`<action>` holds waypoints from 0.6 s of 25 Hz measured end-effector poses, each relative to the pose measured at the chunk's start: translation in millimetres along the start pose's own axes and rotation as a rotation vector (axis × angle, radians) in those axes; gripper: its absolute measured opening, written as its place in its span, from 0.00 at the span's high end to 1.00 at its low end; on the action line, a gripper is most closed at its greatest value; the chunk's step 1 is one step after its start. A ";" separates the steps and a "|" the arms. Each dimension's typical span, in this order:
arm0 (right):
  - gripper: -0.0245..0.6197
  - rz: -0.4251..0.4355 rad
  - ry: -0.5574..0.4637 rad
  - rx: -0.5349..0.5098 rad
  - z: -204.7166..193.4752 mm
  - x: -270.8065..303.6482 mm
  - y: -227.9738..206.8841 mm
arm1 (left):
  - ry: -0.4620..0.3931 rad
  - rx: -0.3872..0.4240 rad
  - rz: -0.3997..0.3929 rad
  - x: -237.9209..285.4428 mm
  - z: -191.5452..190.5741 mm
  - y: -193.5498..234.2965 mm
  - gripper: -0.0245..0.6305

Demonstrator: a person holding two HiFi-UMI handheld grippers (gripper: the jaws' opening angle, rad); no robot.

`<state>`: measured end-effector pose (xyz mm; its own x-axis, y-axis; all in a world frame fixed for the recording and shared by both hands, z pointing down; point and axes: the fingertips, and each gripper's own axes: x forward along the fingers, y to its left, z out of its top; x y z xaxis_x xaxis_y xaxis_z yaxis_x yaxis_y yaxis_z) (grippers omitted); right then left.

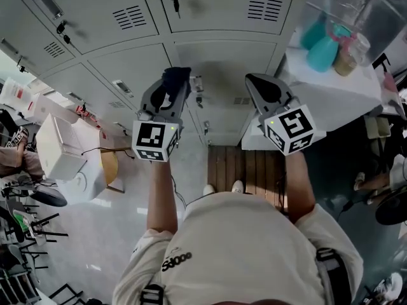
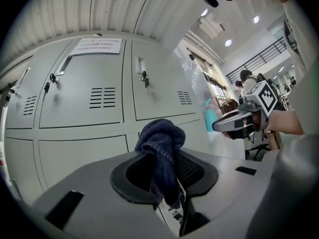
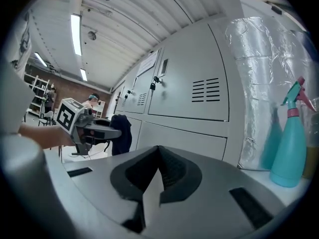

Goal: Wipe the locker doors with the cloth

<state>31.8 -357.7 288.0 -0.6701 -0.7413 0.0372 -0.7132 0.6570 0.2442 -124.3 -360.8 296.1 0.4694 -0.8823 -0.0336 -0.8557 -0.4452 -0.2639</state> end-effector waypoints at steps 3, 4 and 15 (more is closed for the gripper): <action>0.95 0.009 -0.004 -0.004 3.0 1.0 5.8 | -0.011 0.006 -0.006 -5.3 6.5 -4.1 0.79; 0.95 0.012 -0.005 -0.005 3.7 1.4 7.8 | -0.014 0.007 -0.008 -6.7 7.9 -5.1 0.79; 0.95 0.014 0.009 -0.011 -1.0 4.7 14.6 | -0.008 0.013 -0.030 -7.0 4.8 -11.6 0.79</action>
<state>18.4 -351.7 292.7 -0.6785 -0.7330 0.0490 -0.7012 0.6661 0.2541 -116.6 -348.7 294.8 0.4964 -0.8674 -0.0329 -0.8383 -0.4692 -0.2776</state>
